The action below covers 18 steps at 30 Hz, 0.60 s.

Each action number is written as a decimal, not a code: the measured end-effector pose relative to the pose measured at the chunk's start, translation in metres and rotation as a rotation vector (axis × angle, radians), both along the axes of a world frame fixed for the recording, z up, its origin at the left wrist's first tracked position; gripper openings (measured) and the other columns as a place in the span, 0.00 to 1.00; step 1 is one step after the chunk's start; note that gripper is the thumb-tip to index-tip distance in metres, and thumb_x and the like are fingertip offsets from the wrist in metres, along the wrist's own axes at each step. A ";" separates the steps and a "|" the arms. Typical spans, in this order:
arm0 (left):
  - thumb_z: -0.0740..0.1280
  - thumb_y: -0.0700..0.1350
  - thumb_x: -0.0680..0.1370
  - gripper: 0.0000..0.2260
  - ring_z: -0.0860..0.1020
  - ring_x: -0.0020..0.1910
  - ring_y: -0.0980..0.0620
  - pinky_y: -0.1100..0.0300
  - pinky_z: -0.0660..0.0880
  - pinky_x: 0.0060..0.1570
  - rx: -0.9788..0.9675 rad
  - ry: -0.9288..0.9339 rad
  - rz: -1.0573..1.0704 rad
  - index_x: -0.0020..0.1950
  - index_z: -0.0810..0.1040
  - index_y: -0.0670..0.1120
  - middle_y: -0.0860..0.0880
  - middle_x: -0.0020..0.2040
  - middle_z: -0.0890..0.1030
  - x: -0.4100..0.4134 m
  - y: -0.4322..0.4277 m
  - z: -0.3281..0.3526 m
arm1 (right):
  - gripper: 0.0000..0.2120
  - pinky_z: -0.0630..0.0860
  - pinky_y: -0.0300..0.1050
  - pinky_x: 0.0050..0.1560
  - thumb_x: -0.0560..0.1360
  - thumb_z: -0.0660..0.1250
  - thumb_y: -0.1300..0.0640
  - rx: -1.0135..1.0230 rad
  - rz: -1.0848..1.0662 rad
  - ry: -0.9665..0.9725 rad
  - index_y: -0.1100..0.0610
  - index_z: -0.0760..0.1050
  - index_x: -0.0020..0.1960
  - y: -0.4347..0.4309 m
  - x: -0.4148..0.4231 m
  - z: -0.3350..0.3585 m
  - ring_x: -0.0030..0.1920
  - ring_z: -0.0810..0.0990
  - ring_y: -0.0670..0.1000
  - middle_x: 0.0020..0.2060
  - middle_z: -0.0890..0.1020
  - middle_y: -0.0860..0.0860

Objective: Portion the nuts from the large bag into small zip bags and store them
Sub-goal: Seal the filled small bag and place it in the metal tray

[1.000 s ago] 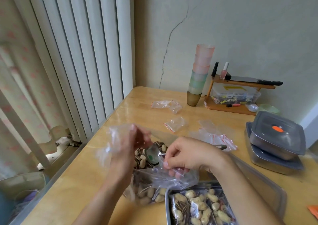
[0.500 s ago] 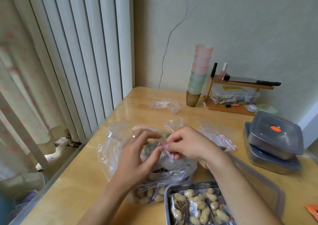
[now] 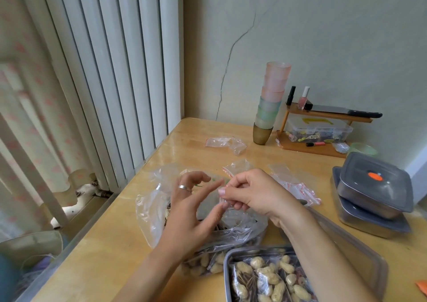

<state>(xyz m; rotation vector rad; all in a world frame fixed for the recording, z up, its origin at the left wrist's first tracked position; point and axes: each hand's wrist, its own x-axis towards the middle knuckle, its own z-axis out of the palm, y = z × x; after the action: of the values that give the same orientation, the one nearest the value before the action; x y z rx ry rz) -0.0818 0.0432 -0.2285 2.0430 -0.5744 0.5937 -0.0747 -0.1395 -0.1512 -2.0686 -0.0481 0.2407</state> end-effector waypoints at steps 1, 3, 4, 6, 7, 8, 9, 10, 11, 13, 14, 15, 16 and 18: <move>0.69 0.57 0.79 0.16 0.73 0.61 0.53 0.64 0.69 0.59 -0.029 0.008 0.020 0.66 0.81 0.57 0.57 0.56 0.73 -0.001 0.000 0.002 | 0.09 0.77 0.42 0.42 0.76 0.77 0.51 -0.009 -0.007 -0.010 0.57 0.84 0.44 0.000 0.000 -0.001 0.35 0.81 0.45 0.37 0.87 0.53; 0.70 0.53 0.81 0.08 0.76 0.48 0.53 0.67 0.70 0.46 -0.093 0.046 0.027 0.59 0.80 0.54 0.58 0.46 0.75 -0.002 0.001 0.004 | 0.08 0.77 0.41 0.41 0.75 0.78 0.51 -0.010 -0.018 -0.022 0.56 0.84 0.44 0.000 0.001 -0.002 0.34 0.82 0.45 0.36 0.87 0.51; 0.69 0.51 0.81 0.05 0.77 0.43 0.52 0.65 0.71 0.40 -0.127 0.080 0.006 0.55 0.79 0.53 0.57 0.42 0.76 -0.003 0.001 0.005 | 0.08 0.77 0.41 0.40 0.75 0.78 0.52 -0.005 -0.015 -0.026 0.56 0.84 0.44 0.001 0.001 -0.003 0.34 0.82 0.45 0.36 0.87 0.51; 0.65 0.53 0.84 0.06 0.78 0.38 0.51 0.60 0.73 0.36 -0.185 0.186 -0.066 0.51 0.79 0.53 0.53 0.39 0.79 -0.005 0.000 0.007 | 0.07 0.77 0.40 0.39 0.75 0.78 0.53 0.009 0.005 -0.034 0.56 0.84 0.43 0.003 0.000 -0.002 0.35 0.82 0.45 0.36 0.87 0.51; 0.63 0.53 0.84 0.09 0.79 0.38 0.51 0.58 0.74 0.37 -0.220 0.247 -0.105 0.50 0.81 0.53 0.52 0.39 0.81 -0.005 -0.001 0.007 | 0.07 0.77 0.40 0.39 0.75 0.78 0.54 0.013 0.022 -0.038 0.56 0.83 0.43 0.004 0.000 -0.002 0.35 0.82 0.46 0.36 0.87 0.51; 0.63 0.53 0.85 0.11 0.80 0.38 0.51 0.58 0.75 0.39 -0.268 0.302 -0.143 0.50 0.82 0.52 0.50 0.39 0.82 -0.006 -0.001 0.008 | 0.07 0.78 0.41 0.40 0.75 0.78 0.55 0.009 0.040 -0.047 0.56 0.83 0.43 0.004 0.000 -0.001 0.35 0.83 0.47 0.37 0.87 0.53; 0.63 0.53 0.85 0.12 0.81 0.38 0.51 0.59 0.76 0.40 -0.323 0.349 -0.174 0.49 0.82 0.50 0.49 0.39 0.83 -0.006 -0.002 0.009 | 0.06 0.80 0.42 0.41 0.75 0.78 0.56 -0.010 0.054 -0.066 0.56 0.83 0.42 0.005 0.000 -0.001 0.36 0.84 0.48 0.37 0.88 0.54; 0.64 0.51 0.85 0.12 0.81 0.38 0.50 0.59 0.77 0.41 -0.366 0.384 -0.190 0.48 0.83 0.48 0.47 0.39 0.83 -0.006 -0.001 0.010 | 0.06 0.81 0.45 0.42 0.75 0.78 0.56 -0.048 0.067 -0.094 0.56 0.84 0.42 0.005 0.000 -0.002 0.36 0.85 0.49 0.37 0.87 0.55; 0.66 0.50 0.83 0.11 0.82 0.38 0.49 0.58 0.78 0.42 -0.391 0.411 -0.195 0.48 0.84 0.46 0.46 0.38 0.84 -0.005 -0.001 0.010 | 0.05 0.83 0.48 0.44 0.75 0.78 0.57 -0.102 0.079 -0.126 0.55 0.84 0.41 0.005 0.001 -0.002 0.37 0.86 0.50 0.36 0.87 0.54; 0.69 0.48 0.82 0.08 0.84 0.38 0.49 0.58 0.80 0.44 -0.382 0.444 -0.178 0.47 0.85 0.46 0.45 0.38 0.86 -0.003 0.001 0.010 | 0.03 0.85 0.54 0.50 0.75 0.76 0.58 -0.200 0.103 -0.174 0.53 0.85 0.42 0.005 0.002 -0.004 0.39 0.87 0.50 0.35 0.87 0.51; 0.70 0.47 0.81 0.07 0.84 0.38 0.49 0.58 0.80 0.44 -0.376 0.457 -0.167 0.48 0.86 0.46 0.46 0.38 0.86 -0.003 0.001 0.010 | 0.04 0.84 0.55 0.51 0.76 0.75 0.59 -0.224 0.105 -0.188 0.52 0.86 0.43 0.005 0.002 -0.004 0.39 0.87 0.48 0.35 0.87 0.50; 0.71 0.46 0.81 0.06 0.85 0.39 0.48 0.57 0.81 0.45 -0.386 0.471 -0.159 0.48 0.86 0.47 0.46 0.39 0.87 -0.003 0.001 0.010 | 0.05 0.85 0.53 0.51 0.76 0.74 0.59 -0.238 0.101 -0.201 0.52 0.86 0.44 0.006 0.002 -0.004 0.38 0.87 0.46 0.35 0.87 0.49; 0.71 0.45 0.81 0.06 0.86 0.40 0.47 0.55 0.83 0.46 -0.405 0.483 -0.159 0.48 0.87 0.47 0.46 0.40 0.87 -0.003 0.000 0.011 | 0.06 0.85 0.51 0.51 0.77 0.73 0.59 -0.253 0.096 -0.213 0.51 0.86 0.44 0.006 0.001 -0.004 0.37 0.86 0.44 0.35 0.87 0.48; 0.71 0.46 0.81 0.07 0.86 0.42 0.44 0.49 0.84 0.49 -0.459 0.507 -0.161 0.47 0.87 0.45 0.44 0.41 0.87 -0.004 -0.002 0.012 | 0.06 0.84 0.47 0.48 0.78 0.73 0.58 -0.293 0.100 -0.230 0.50 0.86 0.44 0.007 0.000 -0.003 0.36 0.85 0.42 0.34 0.86 0.46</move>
<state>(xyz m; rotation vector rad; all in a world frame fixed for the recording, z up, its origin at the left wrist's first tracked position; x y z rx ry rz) -0.0861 0.0412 -0.2170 1.6038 -0.2627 0.0832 -0.0743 -0.1326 -0.1540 -2.3816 -0.2707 0.0713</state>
